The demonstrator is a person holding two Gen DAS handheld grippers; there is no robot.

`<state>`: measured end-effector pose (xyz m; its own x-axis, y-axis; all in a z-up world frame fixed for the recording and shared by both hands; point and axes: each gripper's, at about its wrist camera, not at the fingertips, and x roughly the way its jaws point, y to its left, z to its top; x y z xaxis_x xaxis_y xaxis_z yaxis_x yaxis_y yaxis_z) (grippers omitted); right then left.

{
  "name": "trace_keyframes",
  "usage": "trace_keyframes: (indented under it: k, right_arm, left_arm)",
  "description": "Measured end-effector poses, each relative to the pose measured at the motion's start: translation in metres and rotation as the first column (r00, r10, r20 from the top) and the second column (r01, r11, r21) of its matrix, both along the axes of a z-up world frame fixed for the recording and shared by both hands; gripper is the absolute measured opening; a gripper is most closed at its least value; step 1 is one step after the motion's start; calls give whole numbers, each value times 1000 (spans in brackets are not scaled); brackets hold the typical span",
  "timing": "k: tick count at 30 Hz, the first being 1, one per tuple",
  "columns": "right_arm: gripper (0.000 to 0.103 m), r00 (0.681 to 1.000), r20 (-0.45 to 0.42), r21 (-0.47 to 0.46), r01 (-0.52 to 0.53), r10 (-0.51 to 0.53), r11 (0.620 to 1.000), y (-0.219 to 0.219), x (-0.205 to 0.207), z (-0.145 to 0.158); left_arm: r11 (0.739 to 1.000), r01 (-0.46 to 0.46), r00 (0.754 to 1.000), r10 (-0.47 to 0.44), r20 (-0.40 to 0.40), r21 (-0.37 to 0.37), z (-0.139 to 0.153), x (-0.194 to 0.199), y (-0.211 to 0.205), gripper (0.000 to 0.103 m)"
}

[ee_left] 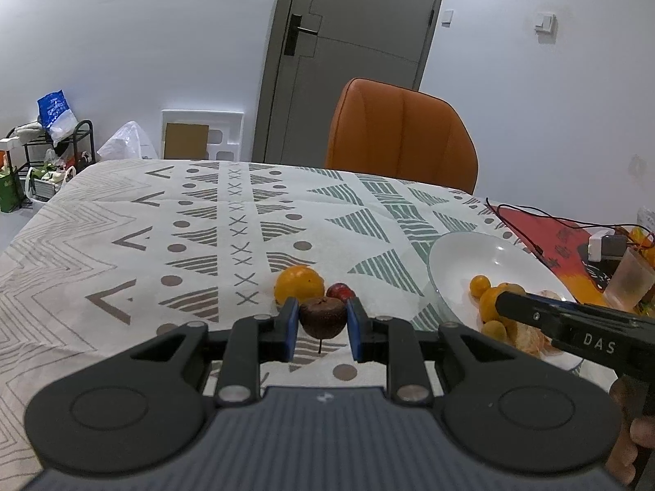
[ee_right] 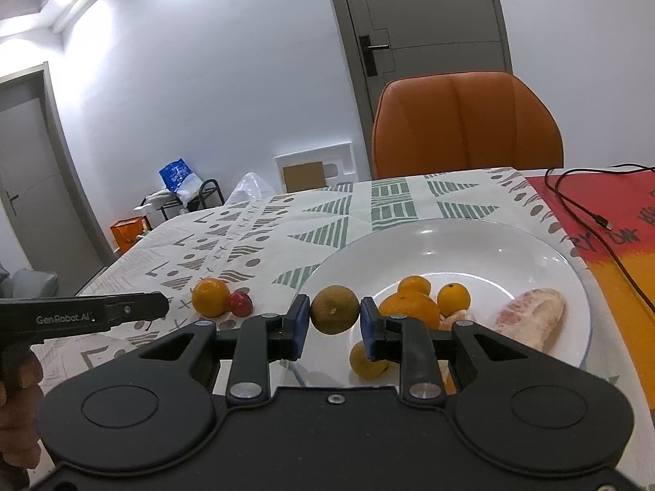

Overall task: Organize fruits
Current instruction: 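Carry both fruits over the white plate and open both tools to drop them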

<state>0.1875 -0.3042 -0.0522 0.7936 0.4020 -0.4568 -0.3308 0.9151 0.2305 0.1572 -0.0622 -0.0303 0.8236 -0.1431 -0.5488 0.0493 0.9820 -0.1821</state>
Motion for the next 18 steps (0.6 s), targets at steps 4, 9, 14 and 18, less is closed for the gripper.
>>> trace_keyframes:
  k: [4,9,14,18]
  right_arm:
    - [30,1000,9,2,2,-2,1000,-4,-2,2]
    - [30,1000,0,4,18,-18,1000,-15,-9,2]
    - [30,999,-8,7,39,-39,999,-27,-16,3]
    - [30,998,-7,9,56,-56,998,-34,-20,4]
  left_arm:
    - [1000,14,1000,-14,7,1,2,2,-5,23]
    - [999,42,999,-42,10,4,2,4,-17,23]
    - [997,75,997,-75,16,5,3,7,-31,23]
    - [995,104,994,-104,22,6,5,10,-42,23]
